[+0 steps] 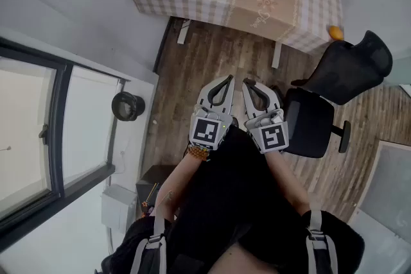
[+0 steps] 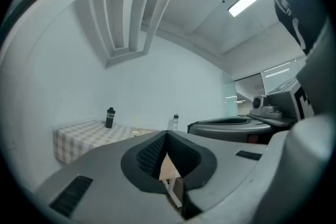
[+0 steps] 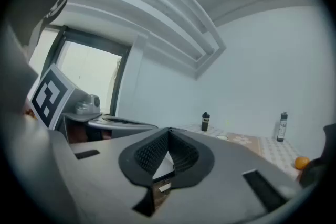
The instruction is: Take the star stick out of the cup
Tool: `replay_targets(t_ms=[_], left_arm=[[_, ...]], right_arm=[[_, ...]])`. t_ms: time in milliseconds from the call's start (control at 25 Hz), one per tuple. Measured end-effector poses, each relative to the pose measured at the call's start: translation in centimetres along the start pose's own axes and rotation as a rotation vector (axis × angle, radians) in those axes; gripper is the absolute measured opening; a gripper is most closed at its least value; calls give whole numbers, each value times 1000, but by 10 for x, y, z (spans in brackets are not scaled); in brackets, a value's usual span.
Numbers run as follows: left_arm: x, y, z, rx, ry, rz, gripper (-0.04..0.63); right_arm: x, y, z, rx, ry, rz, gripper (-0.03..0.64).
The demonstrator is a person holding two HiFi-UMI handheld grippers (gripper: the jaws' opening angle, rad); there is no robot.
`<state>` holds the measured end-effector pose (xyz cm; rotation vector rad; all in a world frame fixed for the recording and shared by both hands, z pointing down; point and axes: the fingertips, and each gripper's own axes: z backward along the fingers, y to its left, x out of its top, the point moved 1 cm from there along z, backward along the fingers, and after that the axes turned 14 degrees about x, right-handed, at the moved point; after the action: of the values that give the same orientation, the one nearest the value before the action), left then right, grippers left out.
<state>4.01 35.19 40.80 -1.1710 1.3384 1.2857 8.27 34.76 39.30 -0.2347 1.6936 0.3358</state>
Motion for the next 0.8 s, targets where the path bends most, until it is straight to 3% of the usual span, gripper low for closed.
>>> replay_targets(t_ms=[360, 600, 800], left_arm=[[-13, -49, -21, 133, 0, -20, 2], [-25, -66, -27, 207, 8, -45, 2], [-32, -76, -37, 224, 21, -54, 2]], right_arm=[[-22, -34, 41, 111, 9, -33, 5], [-27, -52, 61, 123, -12, -45, 5], [-32, -64, 58, 140, -9, -49, 5]])
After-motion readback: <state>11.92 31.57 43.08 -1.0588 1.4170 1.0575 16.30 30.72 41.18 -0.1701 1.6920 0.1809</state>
